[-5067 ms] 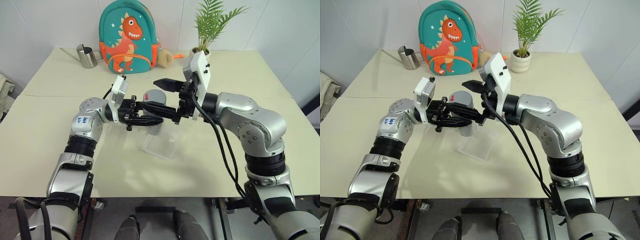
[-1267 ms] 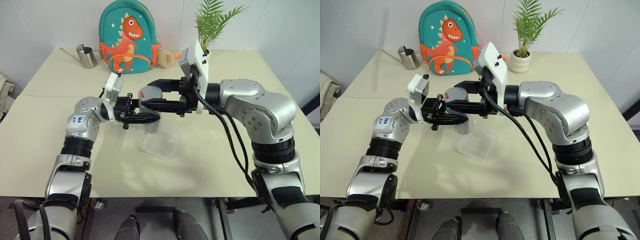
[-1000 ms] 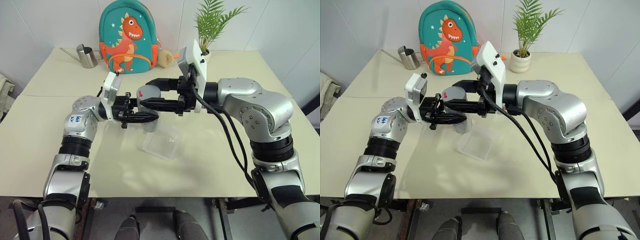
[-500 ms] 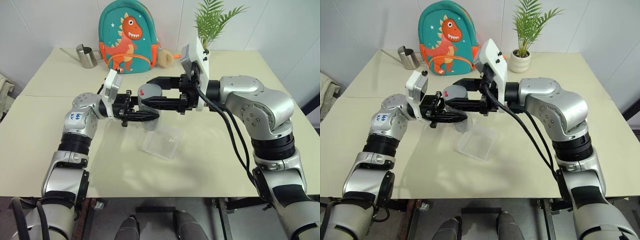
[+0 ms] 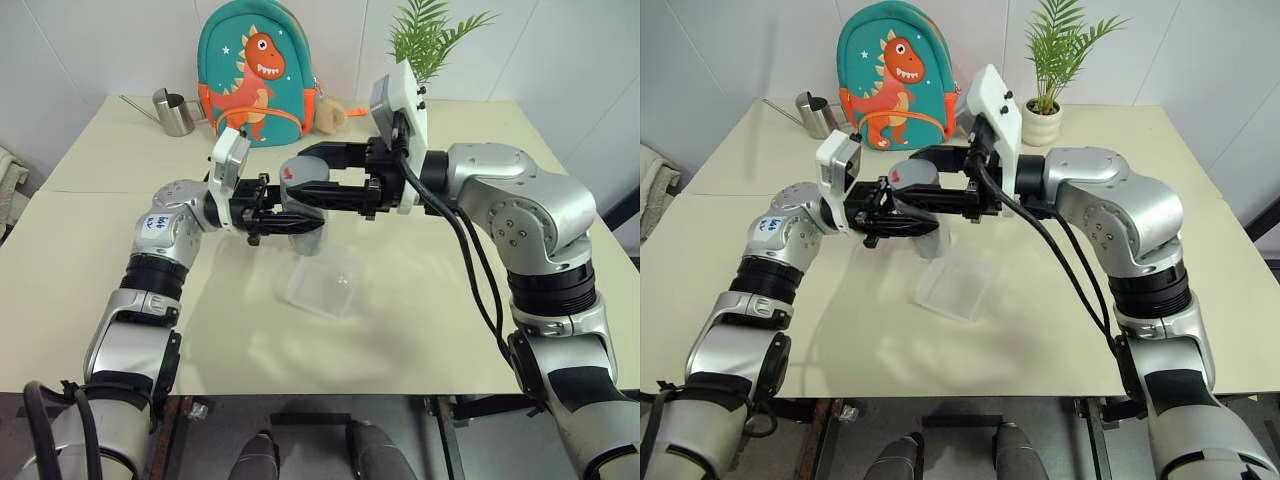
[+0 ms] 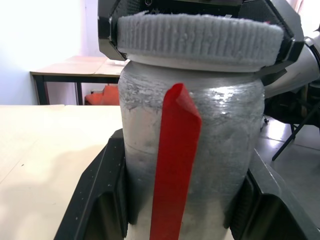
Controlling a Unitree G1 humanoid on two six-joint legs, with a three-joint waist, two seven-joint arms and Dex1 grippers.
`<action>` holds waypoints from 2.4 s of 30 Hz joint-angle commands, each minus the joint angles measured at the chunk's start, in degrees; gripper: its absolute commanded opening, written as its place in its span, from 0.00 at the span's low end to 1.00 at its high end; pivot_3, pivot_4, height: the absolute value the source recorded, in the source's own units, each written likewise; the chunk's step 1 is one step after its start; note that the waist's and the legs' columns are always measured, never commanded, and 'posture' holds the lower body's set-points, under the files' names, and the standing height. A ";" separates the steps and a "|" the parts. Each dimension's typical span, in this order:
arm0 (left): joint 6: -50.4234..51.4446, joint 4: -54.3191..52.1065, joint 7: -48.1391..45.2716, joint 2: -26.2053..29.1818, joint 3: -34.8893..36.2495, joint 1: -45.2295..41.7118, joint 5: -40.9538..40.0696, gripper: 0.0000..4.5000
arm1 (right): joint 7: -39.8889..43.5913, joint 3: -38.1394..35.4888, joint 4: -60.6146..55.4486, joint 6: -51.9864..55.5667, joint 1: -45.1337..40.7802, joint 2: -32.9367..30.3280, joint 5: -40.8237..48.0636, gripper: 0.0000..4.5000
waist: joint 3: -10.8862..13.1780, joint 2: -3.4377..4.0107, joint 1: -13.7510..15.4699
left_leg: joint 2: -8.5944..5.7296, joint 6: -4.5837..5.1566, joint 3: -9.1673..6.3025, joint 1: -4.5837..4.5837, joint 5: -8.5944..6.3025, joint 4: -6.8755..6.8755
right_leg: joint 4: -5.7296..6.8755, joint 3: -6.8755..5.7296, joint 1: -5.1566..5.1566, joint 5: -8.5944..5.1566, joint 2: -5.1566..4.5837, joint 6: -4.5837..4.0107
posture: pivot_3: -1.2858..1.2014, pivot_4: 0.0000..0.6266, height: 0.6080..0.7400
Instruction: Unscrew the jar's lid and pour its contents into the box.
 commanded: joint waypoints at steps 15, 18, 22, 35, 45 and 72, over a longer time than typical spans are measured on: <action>2.78 2.61 -6.40 4.38 -3.99 2.74 -2.51 0.44 | -1.81 -9.57 -1.95 -5.45 -3.91 -2.24 1.16 0.59 | 0.01 0.01 0.01 | 0.00 0.00 0.00 -0.01 0.00 0.00 | 0.00 0.00 -0.01 0.00 0.00 0.00 | 0.52 0.24 1.00; 3.19 2.20 -6.40 4.62 -4.13 3.24 -2.98 0.44 | -1.19 -10.15 -1.75 -5.93 -3.70 -2.51 1.74 0.59 | 0.01 0.01 0.00 | 0.00 0.00 0.00 -0.01 0.00 0.00 | 0.00 0.00 -0.01 0.00 0.00 0.00 | 0.52 0.24 1.00; 3.45 1.94 -6.40 4.77 -4.26 3.61 -3.30 0.44 | 0.12 -10.59 -1.61 -6.26 -3.54 -2.98 3.00 0.59 | 0.01 0.01 0.02 | 0.00 0.00 0.00 -0.01 0.00 0.00 | 0.00 0.00 -0.01 0.00 0.00 0.00 | 0.52 0.24 1.00; 3.38 1.35 -6.40 4.77 -4.72 4.33 -3.47 0.44 | 2.43 -11.47 -0.30 -7.33 -5.34 -3.39 4.77 0.59 | 0.01 0.01 0.03 | 0.00 0.00 0.00 -0.01 0.00 0.00 | 0.00 0.00 -0.01 0.00 0.00 0.00 | 0.52 0.24 1.00; 2.46 1.27 -6.40 4.12 -4.09 4.53 -2.81 0.44 | 1.94 -11.80 0.09 -7.76 -5.41 -3.38 4.75 0.59 | 0.01 0.01 0.01 | 0.00 0.00 0.00 -0.01 0.00 0.00 | 0.00 0.00 -0.01 0.00 0.00 0.00 | 0.52 0.24 1.00; -3.67 -1.65 -2.84 1.23 0.78 4.72 2.03 0.44 | -10.76 -12.09 -6.68 -4.82 0.27 -1.04 4.30 0.59 | 0.01 0.02 0.03 | 0.00 0.00 0.00 -0.03 0.00 0.01 | 0.01 0.00 -0.02 0.00 0.00 0.00 | 0.52 0.24 1.00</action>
